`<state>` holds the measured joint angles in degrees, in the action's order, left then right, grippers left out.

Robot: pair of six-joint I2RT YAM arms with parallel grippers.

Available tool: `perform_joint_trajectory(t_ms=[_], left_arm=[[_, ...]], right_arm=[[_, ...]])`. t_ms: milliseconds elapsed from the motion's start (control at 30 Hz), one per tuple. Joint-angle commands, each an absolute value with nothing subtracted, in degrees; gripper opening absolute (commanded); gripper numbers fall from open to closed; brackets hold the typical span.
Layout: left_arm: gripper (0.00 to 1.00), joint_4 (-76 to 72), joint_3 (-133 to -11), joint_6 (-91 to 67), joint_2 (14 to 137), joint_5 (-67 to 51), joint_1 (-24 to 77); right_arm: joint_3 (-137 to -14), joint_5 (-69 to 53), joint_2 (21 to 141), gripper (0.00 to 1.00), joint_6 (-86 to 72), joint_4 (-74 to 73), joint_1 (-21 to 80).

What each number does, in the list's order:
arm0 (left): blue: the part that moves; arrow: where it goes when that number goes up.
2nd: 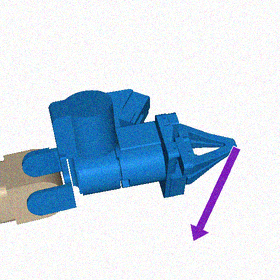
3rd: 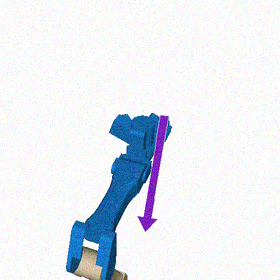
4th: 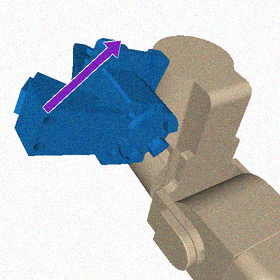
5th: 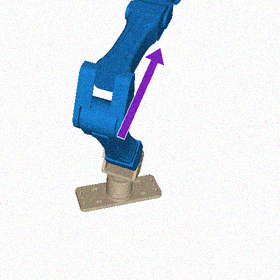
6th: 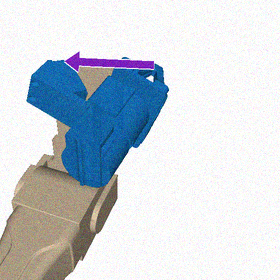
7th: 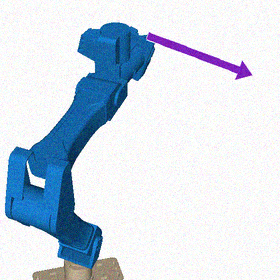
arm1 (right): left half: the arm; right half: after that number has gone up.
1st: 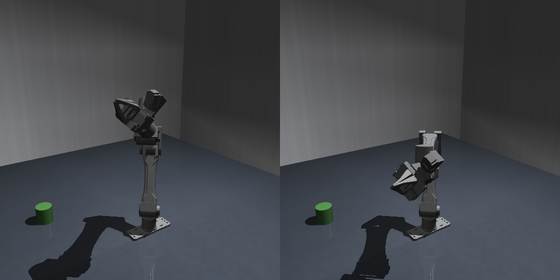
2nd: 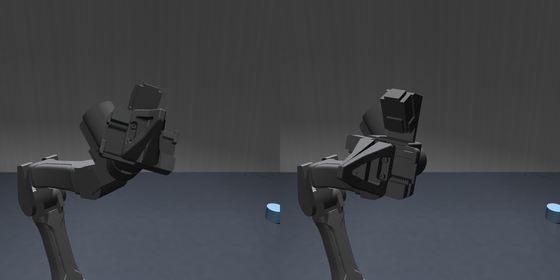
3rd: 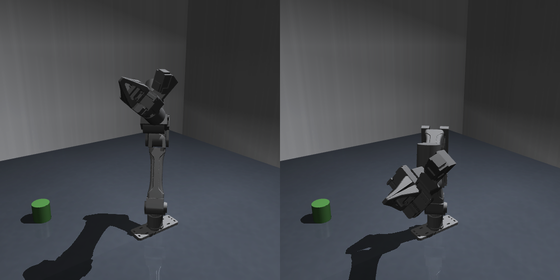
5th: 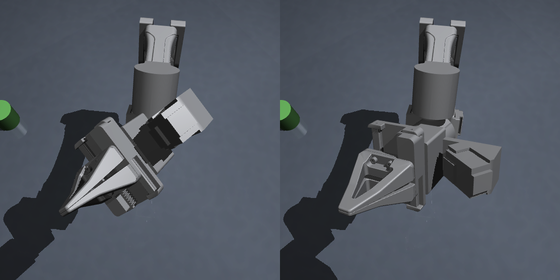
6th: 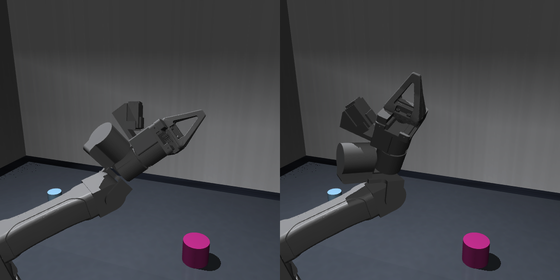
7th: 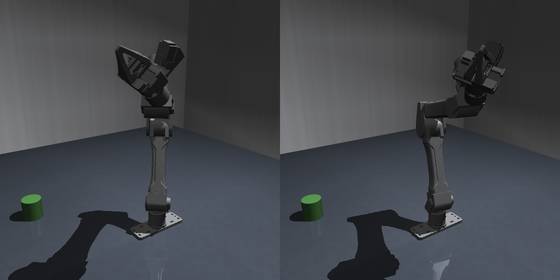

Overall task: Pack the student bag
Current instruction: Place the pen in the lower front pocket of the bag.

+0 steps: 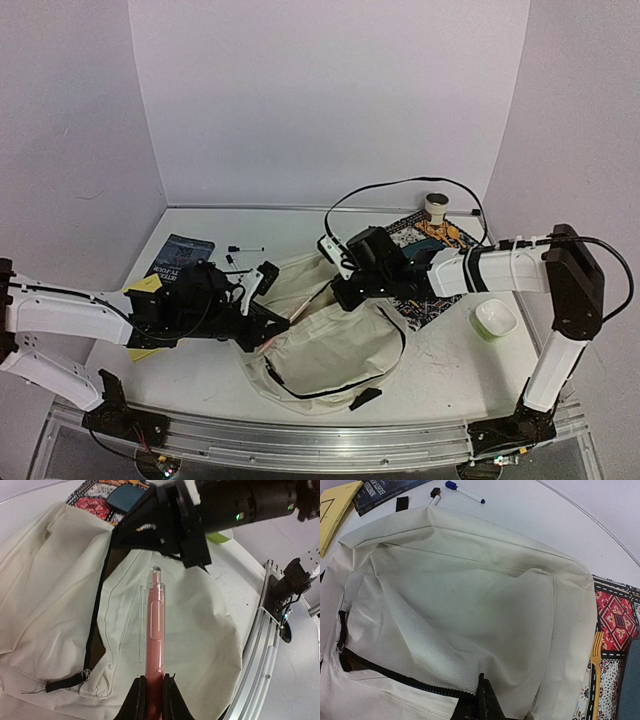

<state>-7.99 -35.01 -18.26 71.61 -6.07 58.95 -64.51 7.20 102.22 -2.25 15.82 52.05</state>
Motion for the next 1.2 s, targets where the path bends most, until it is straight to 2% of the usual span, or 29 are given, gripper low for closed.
perform_joint_trajectory(t_ms=[0, 300, 600, 867, 1167], left_arm=[[0.0, -7.2, -37.8, -20.2, 76.5, -2.6, 60.4], [0.0, 1.4, -50.1, -22.5, 88.8, 4.0, 61.0], [0.0, 3.9, -58.8, -27.6, 97.8, 11.5, 61.0], [0.0, 1.1, -62.5, -28.4, 104.1, 21.7, 61.0], [0.02, -8.5, -60.8, -22.8, 104.7, 28.5, 61.3]], right_arm=[[-67.5, 6.0, 102.8, 0.0, -3.7, 15.6, 52.4], [-68.0, 5.1, 102.8, 0.0, -4.0, 14.9, 52.4], [-67.7, 3.5, 102.6, 0.0, -4.5, 14.8, 52.5], [-67.4, 1.9, 102.6, 0.0, -5.2, 14.7, 52.5], [-67.0, 0.5, 102.9, 0.01, -6.1, 14.7, 52.4]])
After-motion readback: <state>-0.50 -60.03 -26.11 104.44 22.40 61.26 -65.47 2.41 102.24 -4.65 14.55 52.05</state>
